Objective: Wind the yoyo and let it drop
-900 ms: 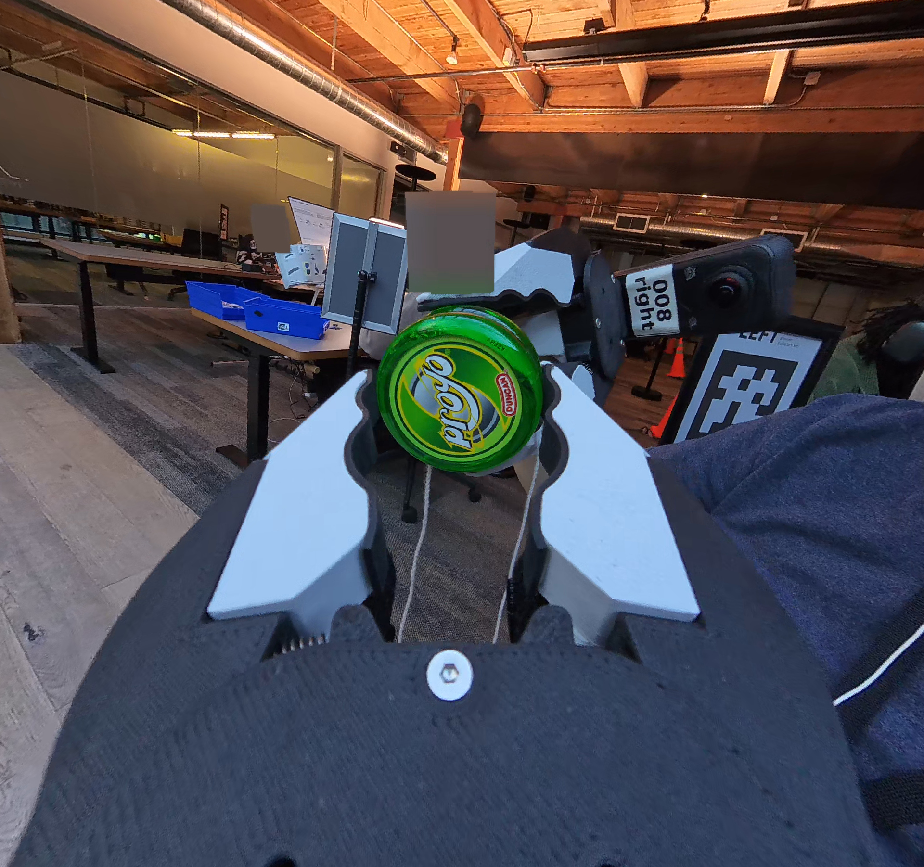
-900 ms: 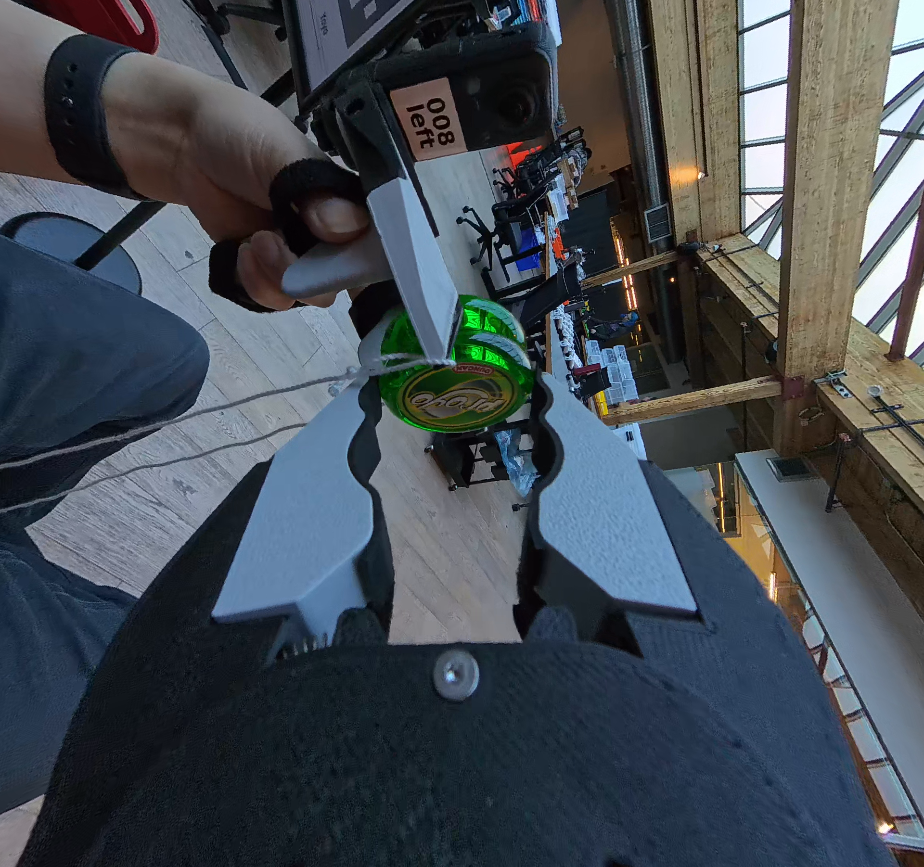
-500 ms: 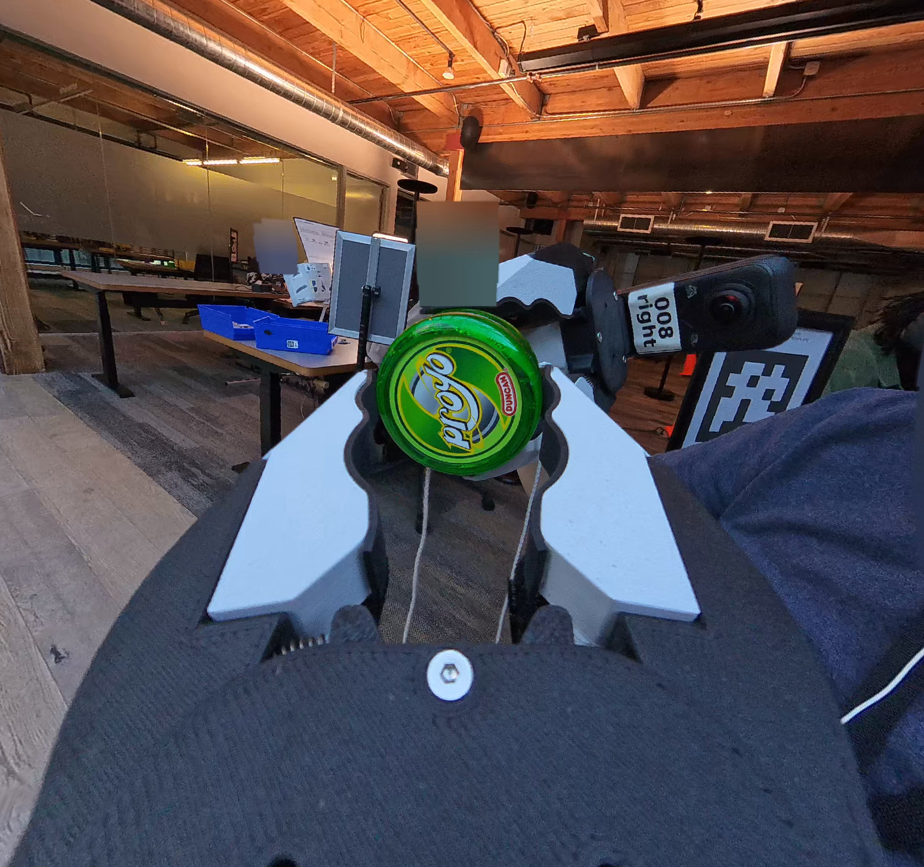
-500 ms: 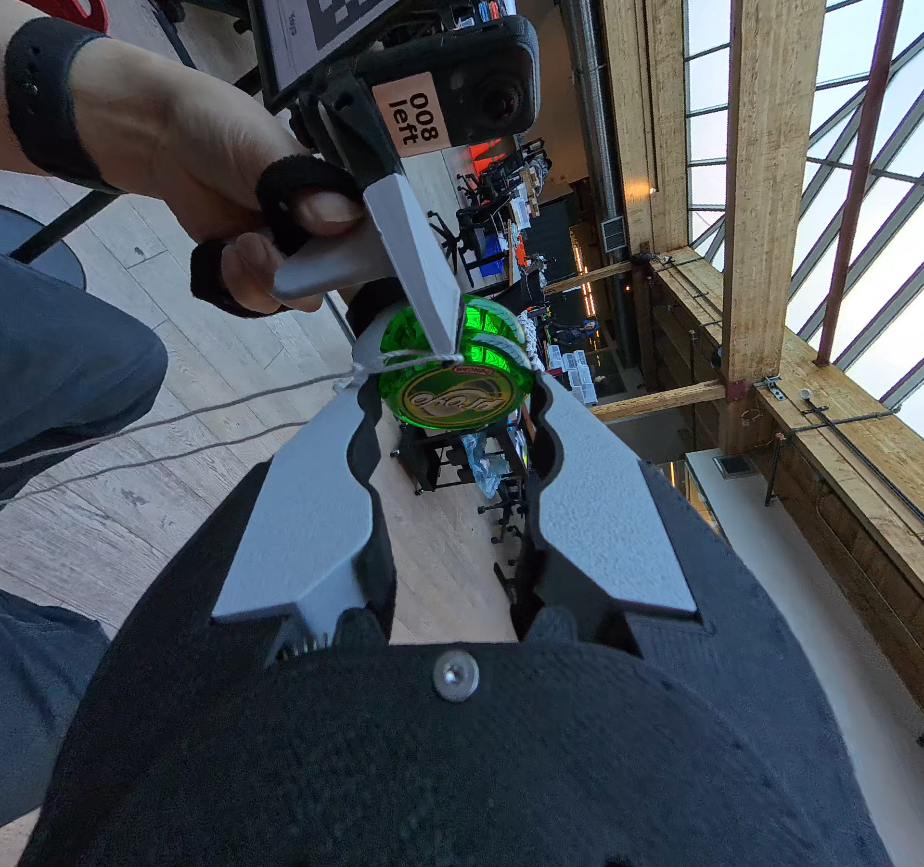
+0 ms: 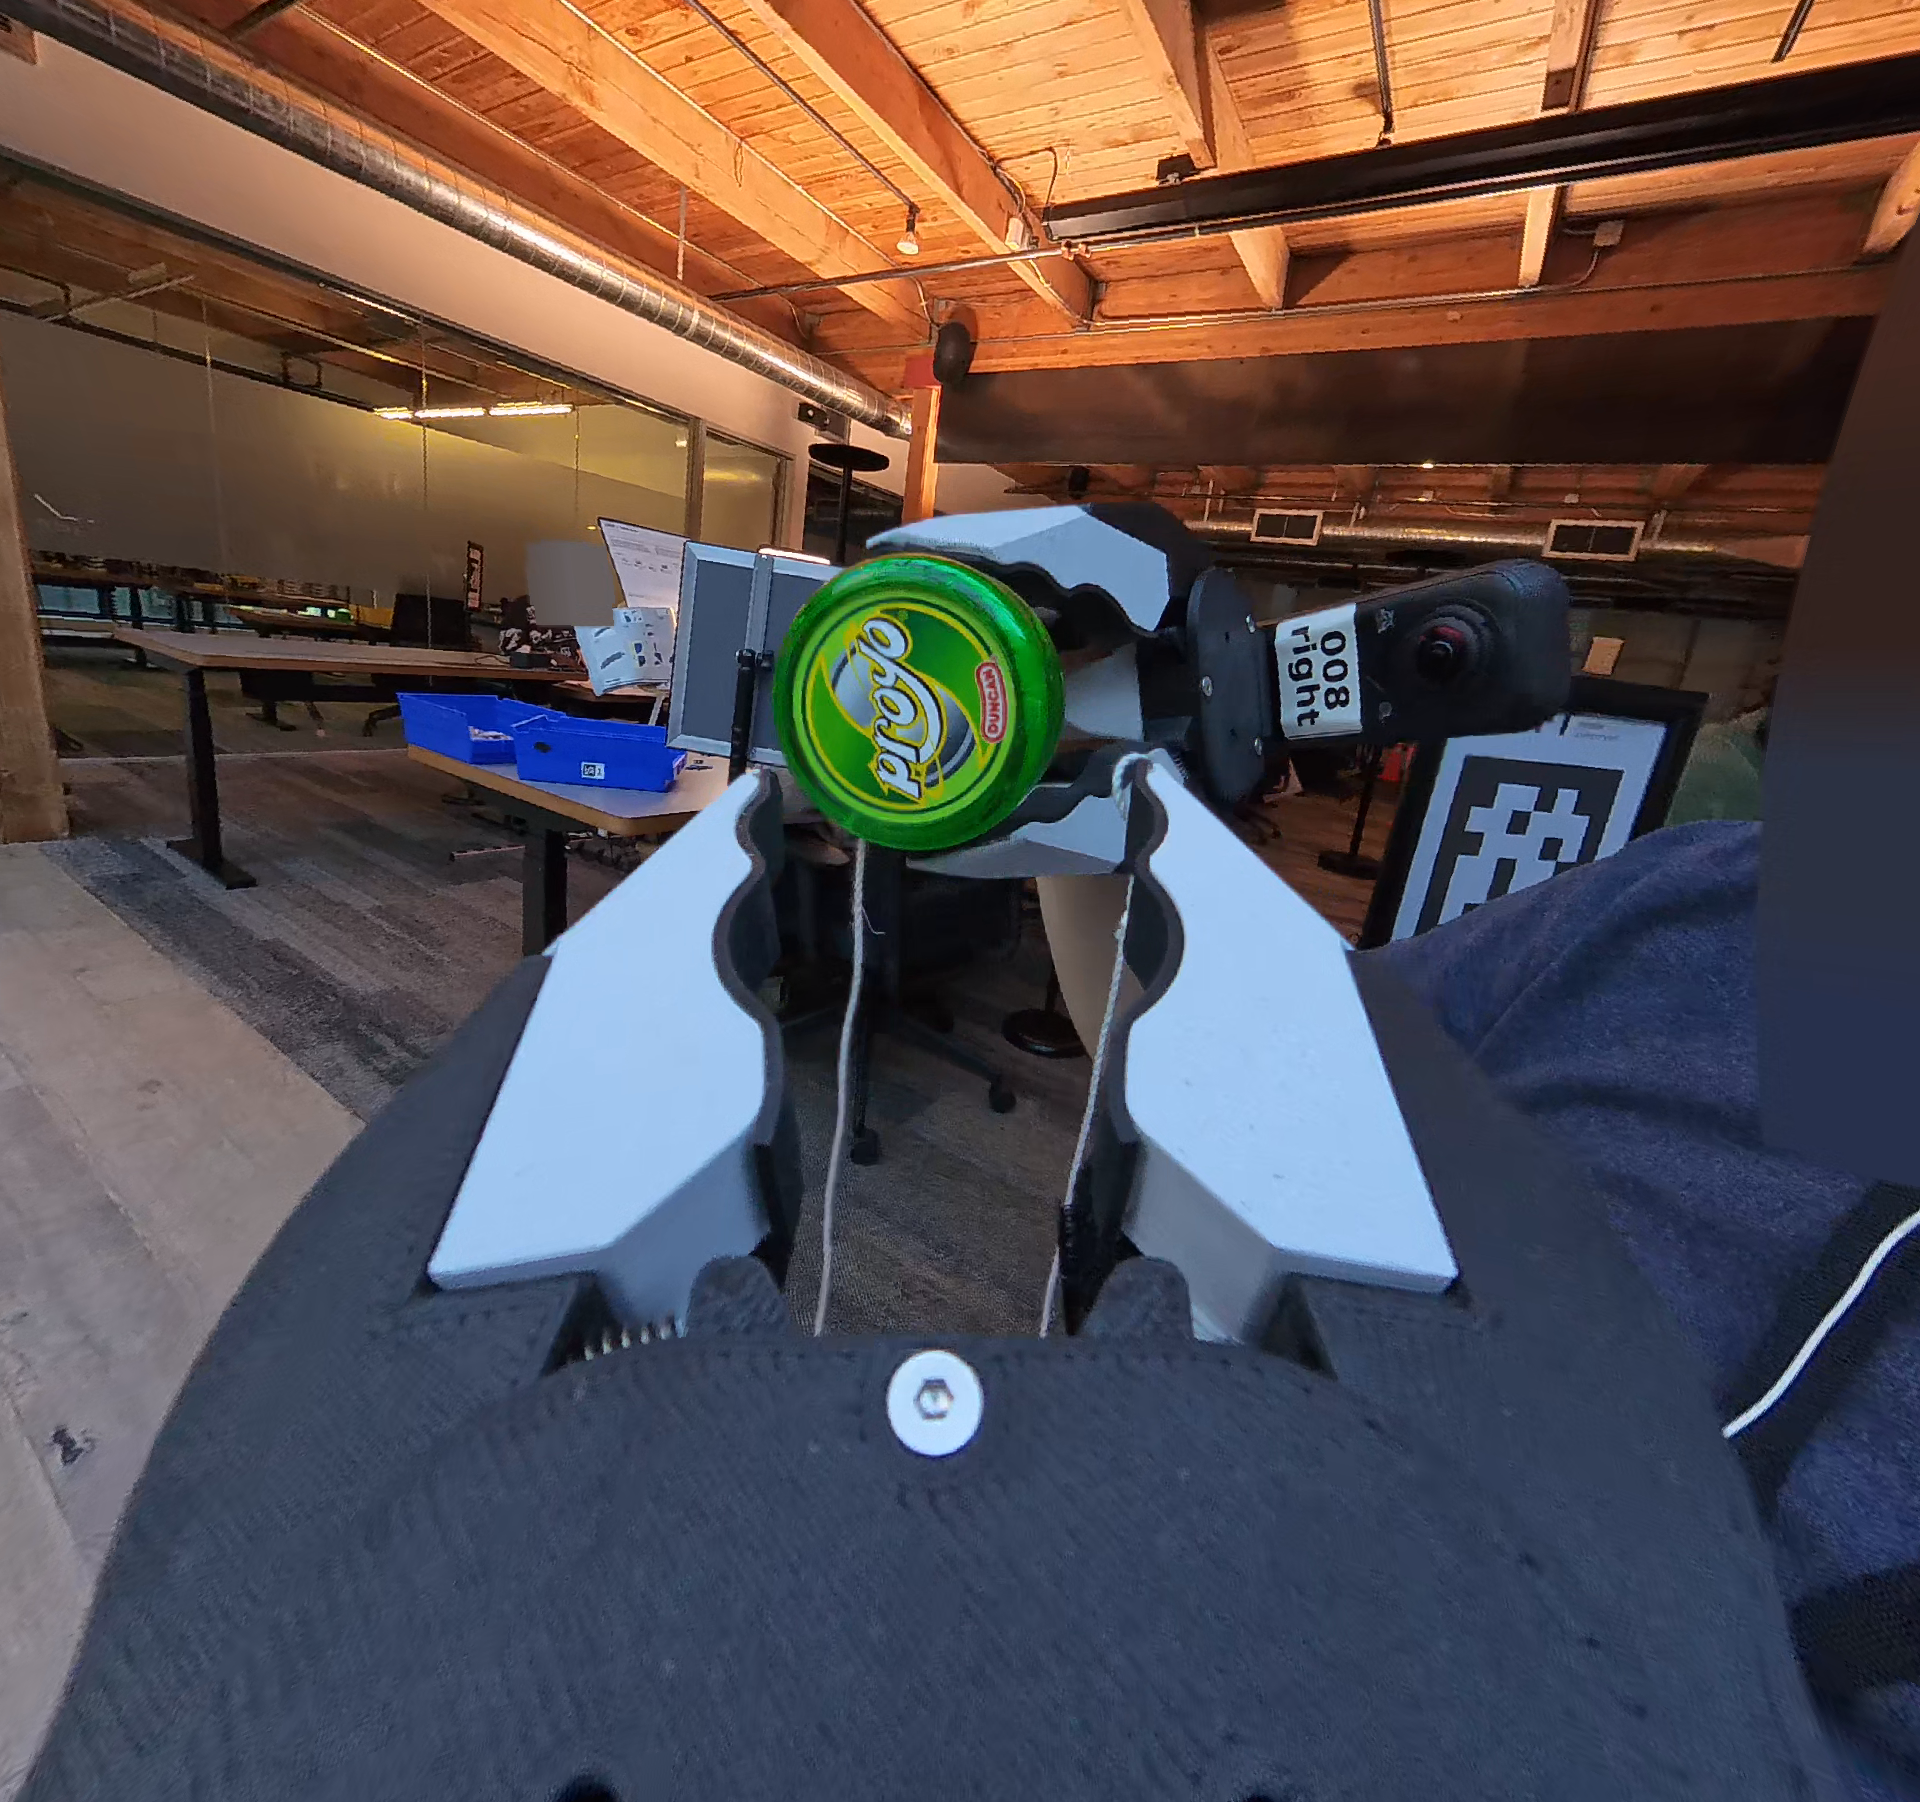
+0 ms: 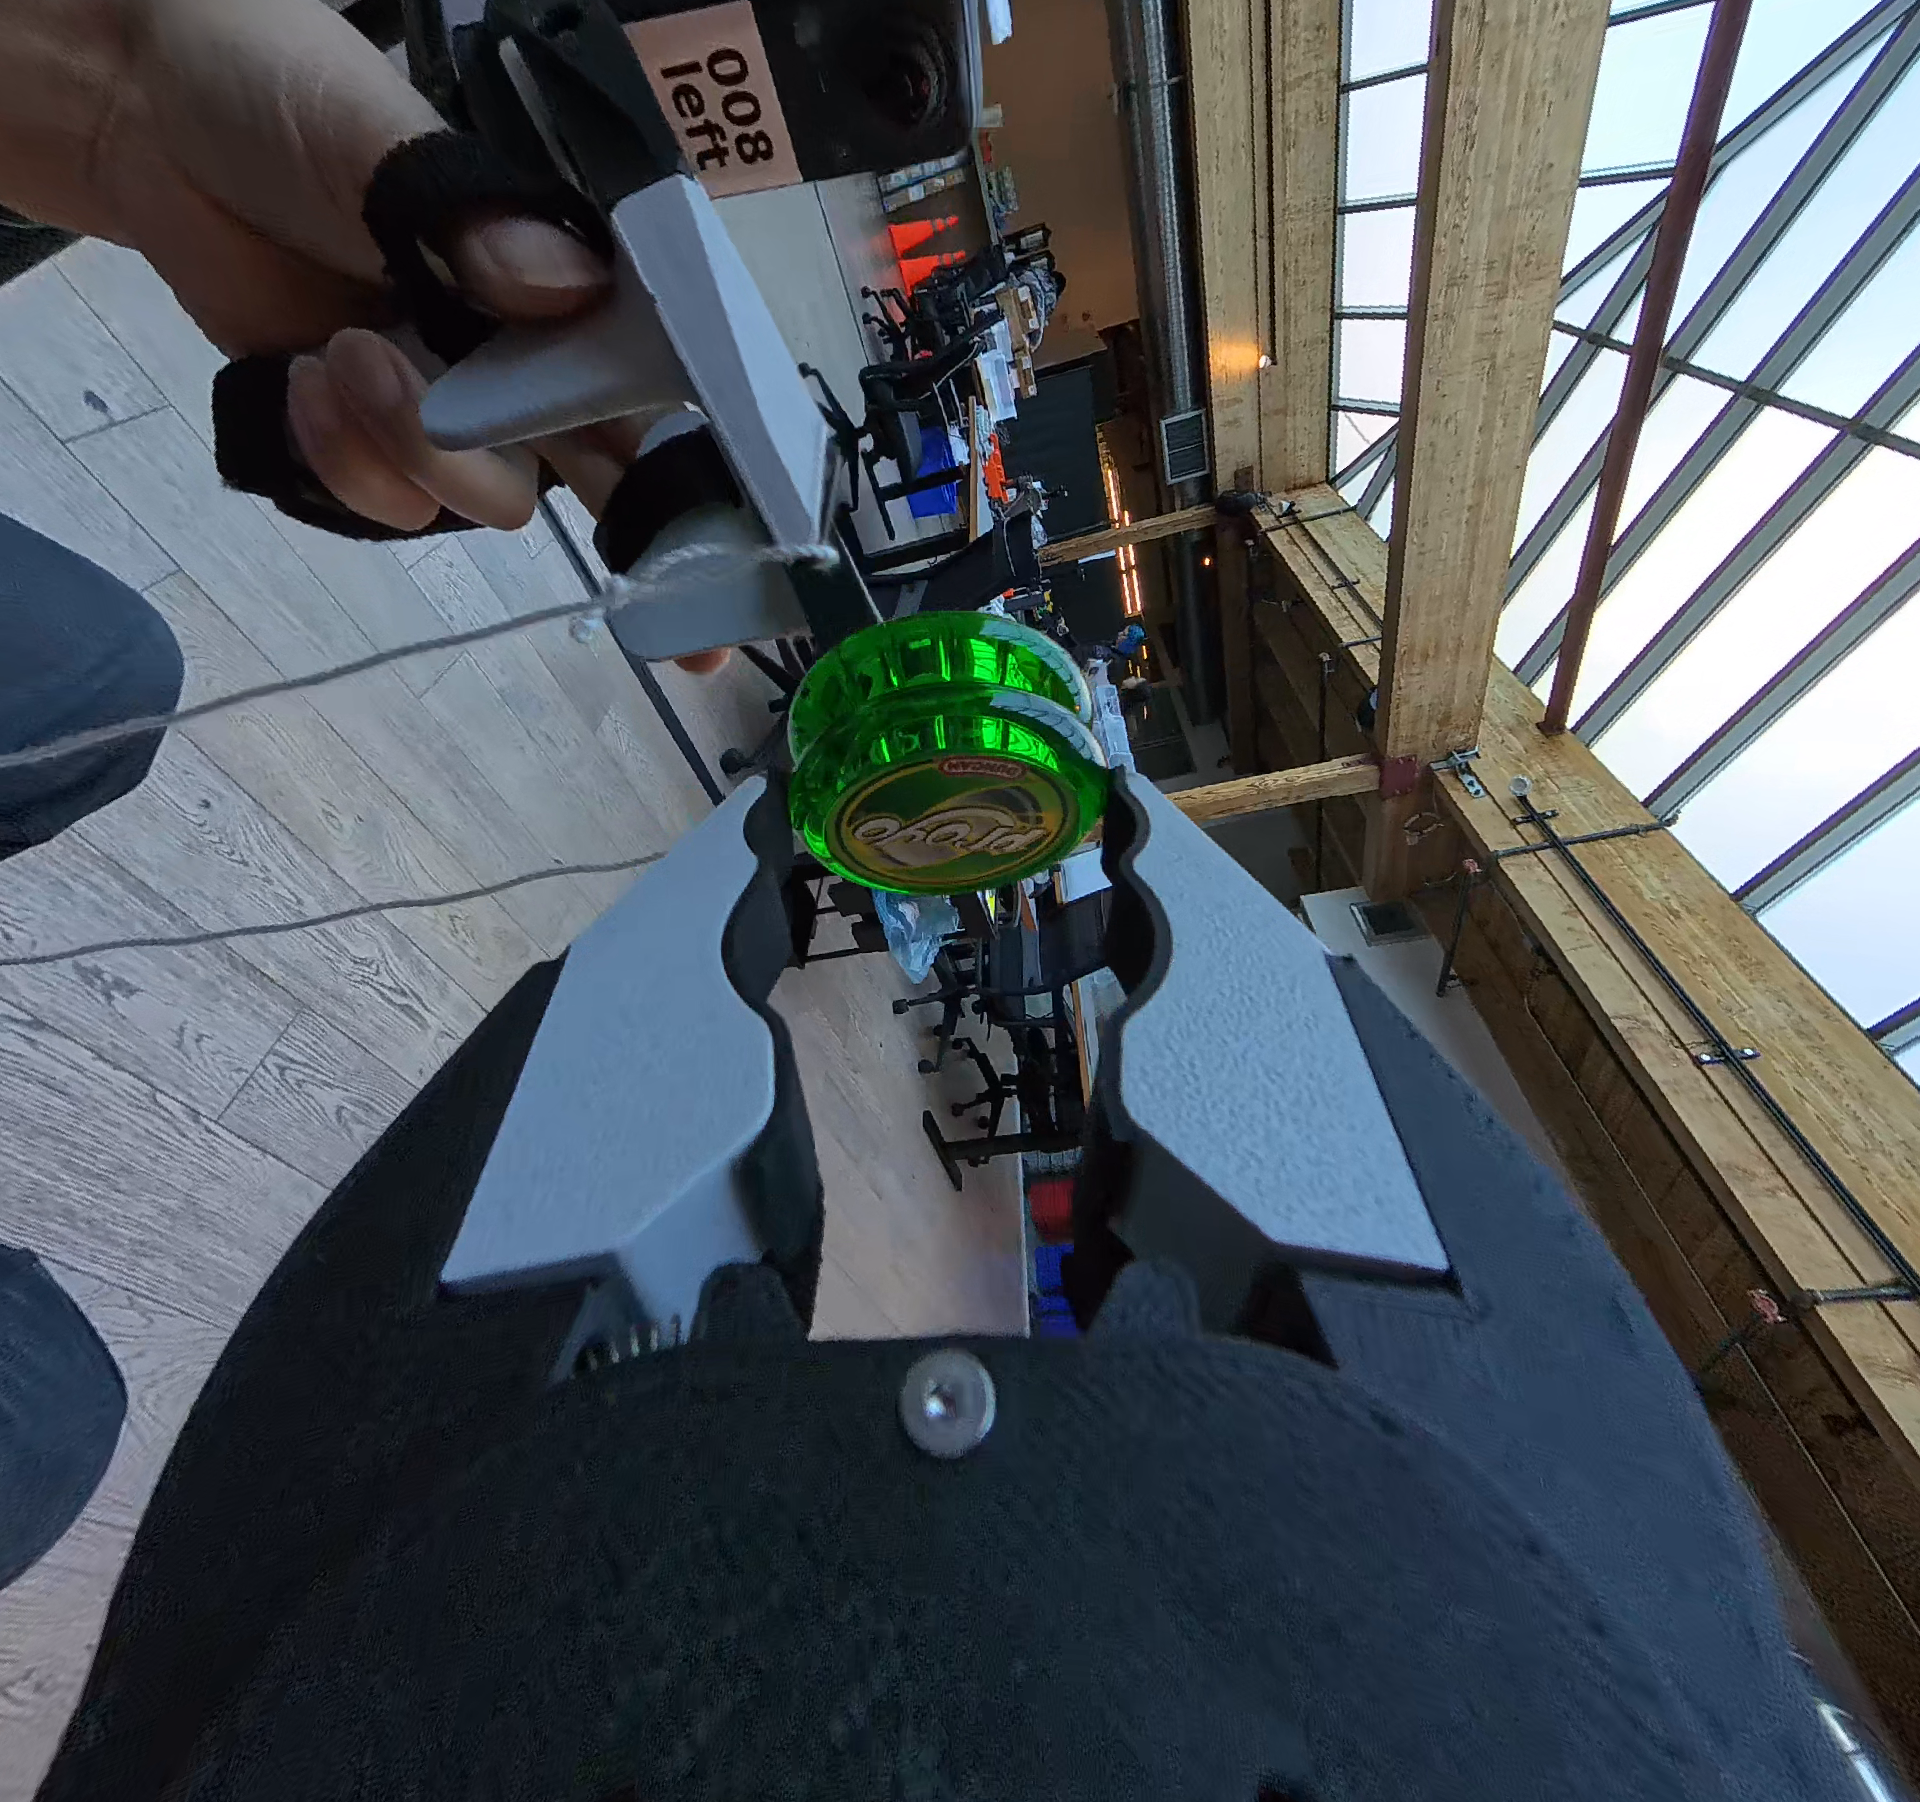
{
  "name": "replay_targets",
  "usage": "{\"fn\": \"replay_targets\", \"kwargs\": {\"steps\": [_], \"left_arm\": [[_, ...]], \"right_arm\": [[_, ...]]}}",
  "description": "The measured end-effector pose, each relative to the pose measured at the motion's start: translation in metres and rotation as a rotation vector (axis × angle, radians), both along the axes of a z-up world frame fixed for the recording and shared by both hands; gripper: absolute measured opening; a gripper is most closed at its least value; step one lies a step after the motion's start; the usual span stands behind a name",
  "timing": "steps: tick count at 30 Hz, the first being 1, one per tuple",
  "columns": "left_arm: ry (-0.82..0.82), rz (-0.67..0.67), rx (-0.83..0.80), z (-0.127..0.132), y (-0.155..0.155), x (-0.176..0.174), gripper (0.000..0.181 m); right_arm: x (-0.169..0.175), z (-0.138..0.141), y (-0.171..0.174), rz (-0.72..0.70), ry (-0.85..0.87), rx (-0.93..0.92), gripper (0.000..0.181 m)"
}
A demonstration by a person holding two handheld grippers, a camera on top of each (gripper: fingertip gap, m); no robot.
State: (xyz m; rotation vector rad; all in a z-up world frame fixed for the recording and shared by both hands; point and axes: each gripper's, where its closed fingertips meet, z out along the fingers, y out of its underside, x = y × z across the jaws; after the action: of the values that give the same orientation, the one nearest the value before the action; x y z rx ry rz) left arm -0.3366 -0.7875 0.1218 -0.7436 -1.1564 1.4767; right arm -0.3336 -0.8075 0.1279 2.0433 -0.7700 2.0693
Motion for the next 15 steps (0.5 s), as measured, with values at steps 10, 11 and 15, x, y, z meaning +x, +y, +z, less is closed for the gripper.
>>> {"fn": "replay_targets", "kwargs": {"steps": [10, 11, 15], "left_arm": [[-0.134, 0.147, 0.075, -0.04, -0.035, 0.018, 0.064], [-0.15, 0.155, 0.074, -0.043, -0.036, 0.019, 0.065], [-0.354, 0.27, 0.061, -0.074, -0.051, 0.023, 0.066]], "right_arm": [[-0.008, 0.022, 0.004, 0.024, 0.008, 0.004, 0.059], [-0.008, 0.024, 0.004, 0.02, 0.008, -0.001, 0.059], [-0.01, 0.028, 0.0, 0.0, 0.014, -0.024, 0.059]]}}
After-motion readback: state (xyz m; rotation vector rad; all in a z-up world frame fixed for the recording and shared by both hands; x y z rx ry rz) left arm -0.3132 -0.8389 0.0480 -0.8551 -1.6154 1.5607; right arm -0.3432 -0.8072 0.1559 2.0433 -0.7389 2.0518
